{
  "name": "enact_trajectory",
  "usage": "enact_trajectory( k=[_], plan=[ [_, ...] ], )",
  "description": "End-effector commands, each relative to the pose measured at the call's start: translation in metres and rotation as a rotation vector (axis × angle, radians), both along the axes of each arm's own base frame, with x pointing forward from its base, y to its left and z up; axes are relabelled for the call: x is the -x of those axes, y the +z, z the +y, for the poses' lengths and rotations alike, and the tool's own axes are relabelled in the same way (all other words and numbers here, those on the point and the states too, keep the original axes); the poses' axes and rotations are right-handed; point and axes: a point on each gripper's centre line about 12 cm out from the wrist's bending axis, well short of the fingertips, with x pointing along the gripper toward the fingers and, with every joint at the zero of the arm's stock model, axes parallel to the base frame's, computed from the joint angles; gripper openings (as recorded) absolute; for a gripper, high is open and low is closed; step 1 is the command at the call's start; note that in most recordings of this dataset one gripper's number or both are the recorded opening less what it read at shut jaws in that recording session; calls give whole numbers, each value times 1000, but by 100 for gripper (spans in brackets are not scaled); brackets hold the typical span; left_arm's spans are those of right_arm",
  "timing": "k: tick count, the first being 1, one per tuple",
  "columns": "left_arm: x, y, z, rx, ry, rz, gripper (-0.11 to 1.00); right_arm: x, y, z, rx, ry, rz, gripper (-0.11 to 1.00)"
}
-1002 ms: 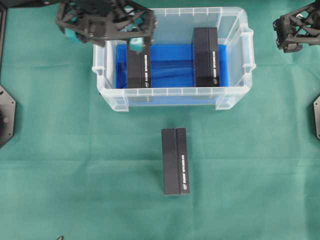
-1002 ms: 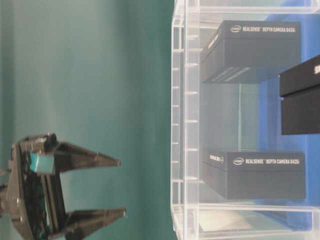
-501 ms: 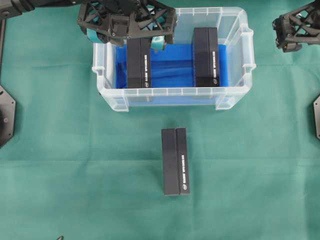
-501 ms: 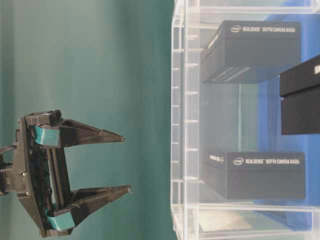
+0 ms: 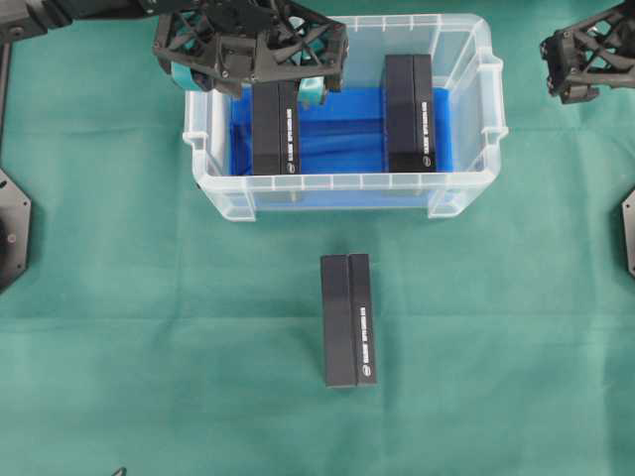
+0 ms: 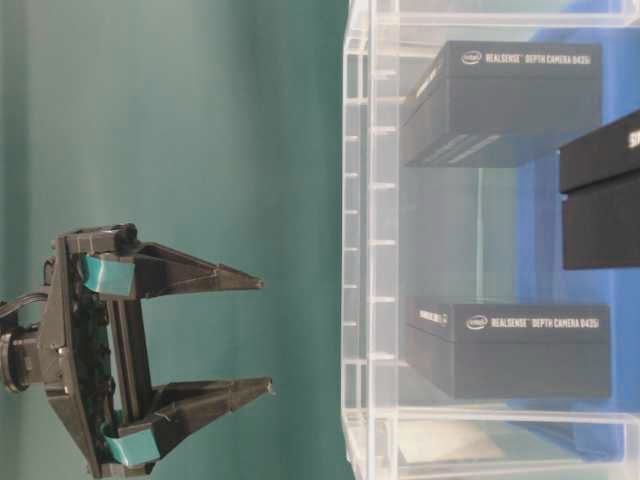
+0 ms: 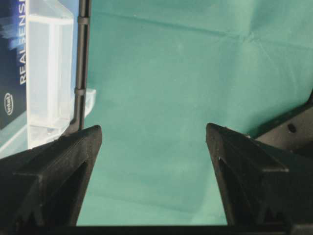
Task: Take out the box from the case.
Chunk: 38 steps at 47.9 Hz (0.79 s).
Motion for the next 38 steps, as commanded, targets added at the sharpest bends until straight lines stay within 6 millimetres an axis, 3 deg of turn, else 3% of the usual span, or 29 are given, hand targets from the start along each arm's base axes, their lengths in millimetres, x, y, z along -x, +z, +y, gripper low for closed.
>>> enact_trajectory(
  k=[1,38],
  plan=[
    [4,13,-2,-11,0,-35,92,0,5,0,10,2,-19,85],
    [4,6,-2,-12,1,-40,92,-2,5,-2,19,4,-37,85]
  ],
)
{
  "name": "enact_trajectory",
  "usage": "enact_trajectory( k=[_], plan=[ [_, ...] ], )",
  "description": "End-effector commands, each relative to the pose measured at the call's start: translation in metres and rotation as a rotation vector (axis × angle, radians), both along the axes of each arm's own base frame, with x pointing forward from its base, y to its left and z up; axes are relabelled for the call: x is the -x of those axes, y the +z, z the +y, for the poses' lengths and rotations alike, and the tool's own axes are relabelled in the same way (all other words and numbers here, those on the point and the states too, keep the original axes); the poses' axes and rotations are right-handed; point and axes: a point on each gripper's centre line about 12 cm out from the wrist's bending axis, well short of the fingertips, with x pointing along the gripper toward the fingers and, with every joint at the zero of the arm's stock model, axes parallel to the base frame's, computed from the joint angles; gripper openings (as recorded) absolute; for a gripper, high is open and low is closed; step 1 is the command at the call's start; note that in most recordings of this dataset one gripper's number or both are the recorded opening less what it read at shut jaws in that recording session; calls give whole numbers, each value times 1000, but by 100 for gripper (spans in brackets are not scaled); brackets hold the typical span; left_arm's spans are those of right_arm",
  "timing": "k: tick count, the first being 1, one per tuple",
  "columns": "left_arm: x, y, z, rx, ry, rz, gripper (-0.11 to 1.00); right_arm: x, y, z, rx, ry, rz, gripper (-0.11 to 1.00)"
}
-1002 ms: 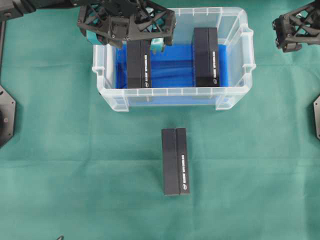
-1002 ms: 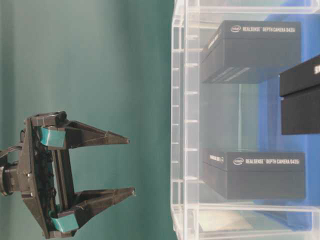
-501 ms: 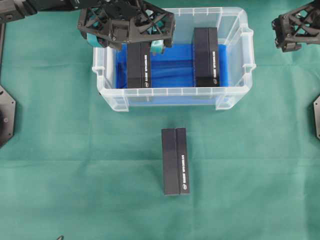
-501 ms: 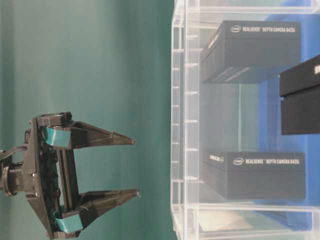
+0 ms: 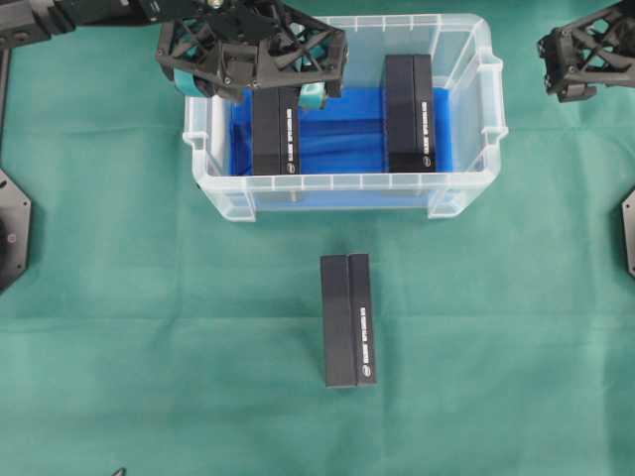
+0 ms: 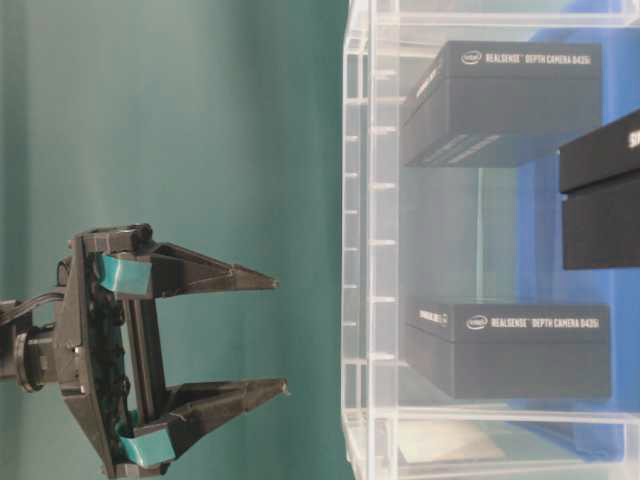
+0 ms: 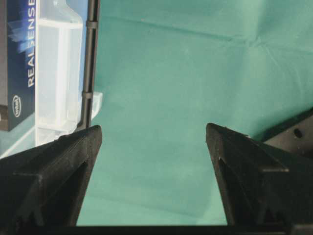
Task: Take out the box from the case.
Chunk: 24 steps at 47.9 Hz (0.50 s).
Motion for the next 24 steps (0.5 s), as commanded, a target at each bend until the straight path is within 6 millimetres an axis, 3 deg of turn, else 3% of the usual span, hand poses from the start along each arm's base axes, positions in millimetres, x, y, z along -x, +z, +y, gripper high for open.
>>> enact_trajectory(
  k=[1,11,24],
  plan=[
    [4,14,-2,-14,-2,-39,92,0,5,-1,11,0,-17,85],
    [3,5,0,-16,1,-45,92,0,5,-1,11,0,-17,85],
    [4,-22,2,-13,21,-42,92,1,2,0,8,0,-10,85]
  ],
)
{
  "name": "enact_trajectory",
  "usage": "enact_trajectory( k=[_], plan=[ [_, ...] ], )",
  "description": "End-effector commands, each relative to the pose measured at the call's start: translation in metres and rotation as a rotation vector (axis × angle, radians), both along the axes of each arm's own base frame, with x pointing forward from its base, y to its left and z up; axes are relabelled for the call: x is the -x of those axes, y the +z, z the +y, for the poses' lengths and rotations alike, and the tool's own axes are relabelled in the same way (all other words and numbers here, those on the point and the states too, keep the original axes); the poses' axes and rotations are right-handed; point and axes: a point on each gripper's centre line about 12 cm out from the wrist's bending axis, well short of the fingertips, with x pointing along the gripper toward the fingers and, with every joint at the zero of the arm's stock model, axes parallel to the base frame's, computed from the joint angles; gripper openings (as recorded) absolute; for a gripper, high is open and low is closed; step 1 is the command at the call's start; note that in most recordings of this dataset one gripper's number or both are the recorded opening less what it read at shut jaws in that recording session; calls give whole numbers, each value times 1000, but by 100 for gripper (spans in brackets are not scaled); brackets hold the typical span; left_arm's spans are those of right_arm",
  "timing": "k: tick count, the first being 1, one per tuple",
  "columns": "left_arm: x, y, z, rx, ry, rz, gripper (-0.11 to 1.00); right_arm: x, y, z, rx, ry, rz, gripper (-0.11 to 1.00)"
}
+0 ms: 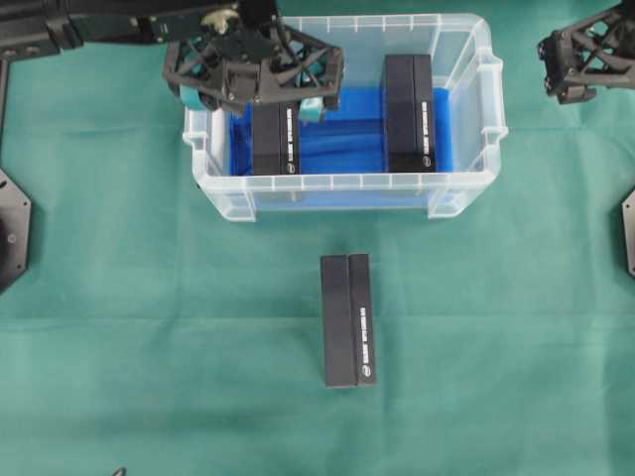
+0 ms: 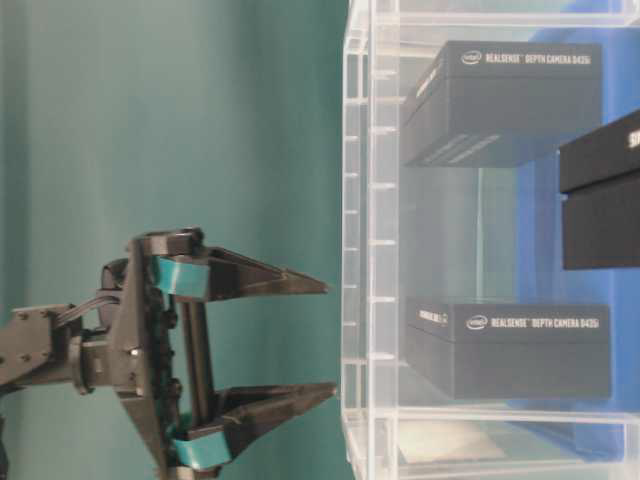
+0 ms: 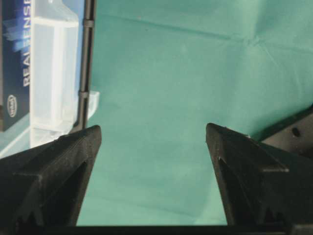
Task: Take out the box from the case.
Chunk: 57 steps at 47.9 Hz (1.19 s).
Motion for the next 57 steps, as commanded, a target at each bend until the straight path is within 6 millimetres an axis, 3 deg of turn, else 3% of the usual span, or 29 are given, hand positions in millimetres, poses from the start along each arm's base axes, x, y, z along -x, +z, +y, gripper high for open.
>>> enact_trajectory(
  k=[1,18,42,57],
  plan=[
    [3,8,2,-15,10,-49,92,0,4,0,9,2,-16,85],
    [7,-24,5,-12,30,-50,92,1,2,0,8,1,-13,85],
    [-2,-49,10,-28,25,-48,92,-1,0,-1,15,3,-28,85],
    [3,-62,13,-33,25,-17,92,-3,0,-2,23,7,-48,85]
  ],
)
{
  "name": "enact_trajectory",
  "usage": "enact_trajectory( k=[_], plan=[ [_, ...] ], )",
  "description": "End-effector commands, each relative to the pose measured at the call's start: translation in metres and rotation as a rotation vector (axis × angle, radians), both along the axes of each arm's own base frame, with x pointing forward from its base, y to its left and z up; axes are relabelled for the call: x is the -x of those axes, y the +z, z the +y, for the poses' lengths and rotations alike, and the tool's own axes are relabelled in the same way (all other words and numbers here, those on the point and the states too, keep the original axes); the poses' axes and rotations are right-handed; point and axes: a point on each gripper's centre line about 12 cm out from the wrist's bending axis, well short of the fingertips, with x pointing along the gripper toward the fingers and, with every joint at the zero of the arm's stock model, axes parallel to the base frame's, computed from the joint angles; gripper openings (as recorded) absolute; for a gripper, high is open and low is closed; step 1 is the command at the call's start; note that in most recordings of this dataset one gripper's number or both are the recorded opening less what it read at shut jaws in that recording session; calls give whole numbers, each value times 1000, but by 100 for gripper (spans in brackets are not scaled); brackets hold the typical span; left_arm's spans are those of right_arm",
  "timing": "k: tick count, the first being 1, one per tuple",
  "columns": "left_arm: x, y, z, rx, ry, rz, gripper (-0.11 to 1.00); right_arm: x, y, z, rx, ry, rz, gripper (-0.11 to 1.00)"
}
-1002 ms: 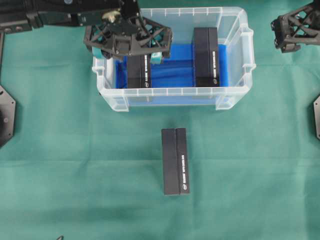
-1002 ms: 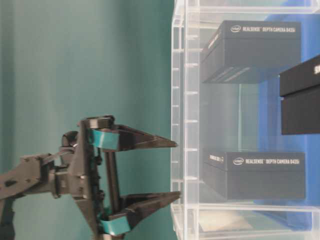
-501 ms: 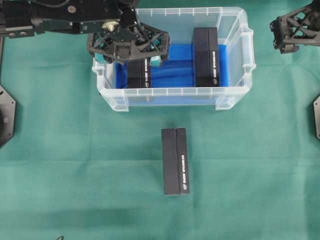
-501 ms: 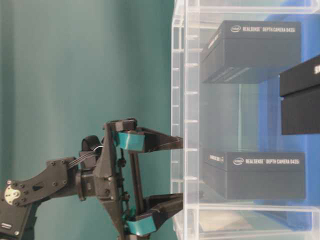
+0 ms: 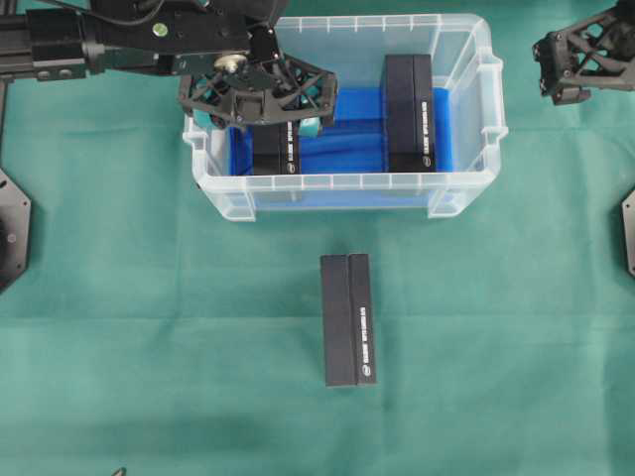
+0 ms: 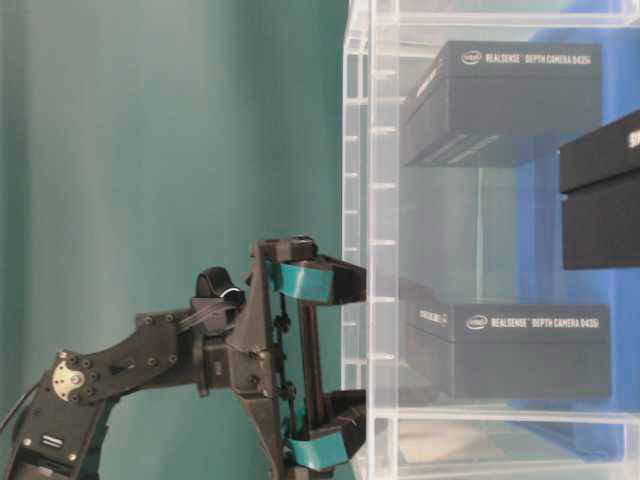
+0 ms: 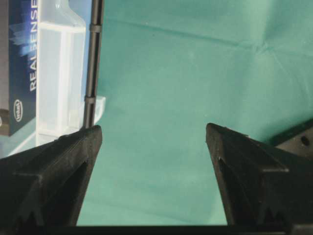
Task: Take out the box from the case.
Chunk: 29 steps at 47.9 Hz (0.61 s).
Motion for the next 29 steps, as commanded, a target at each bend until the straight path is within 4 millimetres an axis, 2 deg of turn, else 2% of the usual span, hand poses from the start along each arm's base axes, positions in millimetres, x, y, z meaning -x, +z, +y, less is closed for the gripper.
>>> enact_trajectory(
  k=[1,18,29],
  plan=[
    [1,7,2,-10,1,-23,92,0,6,-1,12,-1,-23,85],
    [4,-8,3,-10,5,-32,92,-2,5,-2,20,2,-41,85],
    [7,-10,4,-8,10,-25,92,-2,6,-2,23,2,-45,85]
  ],
)
